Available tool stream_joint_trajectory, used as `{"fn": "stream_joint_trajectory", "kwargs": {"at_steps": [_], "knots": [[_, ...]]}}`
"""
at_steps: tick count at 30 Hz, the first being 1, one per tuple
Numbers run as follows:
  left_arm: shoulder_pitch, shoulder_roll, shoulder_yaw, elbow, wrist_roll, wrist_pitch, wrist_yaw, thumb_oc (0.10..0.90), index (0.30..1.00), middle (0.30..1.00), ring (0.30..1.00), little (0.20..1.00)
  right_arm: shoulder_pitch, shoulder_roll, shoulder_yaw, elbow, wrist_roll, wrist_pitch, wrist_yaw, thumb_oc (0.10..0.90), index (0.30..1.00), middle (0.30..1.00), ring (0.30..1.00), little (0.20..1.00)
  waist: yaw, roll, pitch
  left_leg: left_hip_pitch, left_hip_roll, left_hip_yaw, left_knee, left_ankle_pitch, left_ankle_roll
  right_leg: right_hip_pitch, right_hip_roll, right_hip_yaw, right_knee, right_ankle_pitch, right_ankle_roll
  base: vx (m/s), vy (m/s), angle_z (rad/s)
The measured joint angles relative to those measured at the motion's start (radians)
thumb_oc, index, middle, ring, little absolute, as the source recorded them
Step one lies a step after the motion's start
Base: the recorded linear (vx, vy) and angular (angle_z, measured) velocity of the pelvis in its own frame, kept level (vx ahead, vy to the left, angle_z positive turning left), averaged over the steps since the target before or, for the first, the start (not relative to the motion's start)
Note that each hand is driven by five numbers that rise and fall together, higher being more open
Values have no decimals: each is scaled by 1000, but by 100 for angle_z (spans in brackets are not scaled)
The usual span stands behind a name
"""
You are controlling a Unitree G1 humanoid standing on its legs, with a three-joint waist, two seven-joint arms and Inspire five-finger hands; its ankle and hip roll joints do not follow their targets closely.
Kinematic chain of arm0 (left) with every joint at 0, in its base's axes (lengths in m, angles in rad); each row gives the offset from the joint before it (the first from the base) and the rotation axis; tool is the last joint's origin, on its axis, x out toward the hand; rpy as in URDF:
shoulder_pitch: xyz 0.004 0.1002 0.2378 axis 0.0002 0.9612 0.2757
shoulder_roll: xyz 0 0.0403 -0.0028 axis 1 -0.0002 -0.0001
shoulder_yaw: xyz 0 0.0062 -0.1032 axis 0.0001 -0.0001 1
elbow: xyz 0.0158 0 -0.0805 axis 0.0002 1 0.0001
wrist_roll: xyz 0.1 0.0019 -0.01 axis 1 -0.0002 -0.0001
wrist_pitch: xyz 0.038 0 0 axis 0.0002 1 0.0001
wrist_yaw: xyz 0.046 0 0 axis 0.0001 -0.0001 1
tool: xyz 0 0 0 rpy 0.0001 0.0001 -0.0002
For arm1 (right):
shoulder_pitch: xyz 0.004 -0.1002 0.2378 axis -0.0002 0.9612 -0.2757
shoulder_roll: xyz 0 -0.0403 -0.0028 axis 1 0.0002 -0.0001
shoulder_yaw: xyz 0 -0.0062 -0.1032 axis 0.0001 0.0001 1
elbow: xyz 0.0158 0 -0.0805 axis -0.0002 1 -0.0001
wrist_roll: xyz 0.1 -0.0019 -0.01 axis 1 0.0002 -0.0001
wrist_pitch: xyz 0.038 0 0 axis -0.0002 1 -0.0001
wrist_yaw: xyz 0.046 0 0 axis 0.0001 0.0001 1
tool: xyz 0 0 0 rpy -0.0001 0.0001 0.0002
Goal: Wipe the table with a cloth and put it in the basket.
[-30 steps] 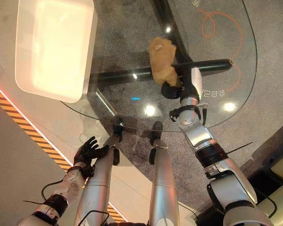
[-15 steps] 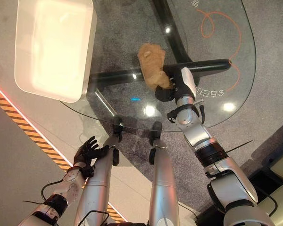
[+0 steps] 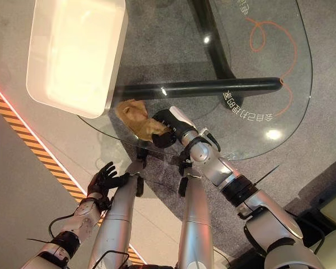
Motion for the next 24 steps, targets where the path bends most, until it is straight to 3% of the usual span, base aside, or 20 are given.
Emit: {"fn": "stream_joint_trajectory", "kwargs": {"at_steps": [11,24], "knots": [[0,-1,-2,-1,-1,-1,0,800,900,900,900,900,22,0,-37,0,12,-3,-106,100,300,300,300,200,-5,0,0,0,-3,0,10,5,2,1,-4,0,3,1,6,0,0,0],[58,-2,3,-45,-47,-11,-20,800,900,900,900,900,98,4,-123,0,31,-20,-128,100,300,300,300,200,-5,0,0,46,-3,2,-6,2,6,42,-5,2,0,2,6,-5,-3,0]]}}
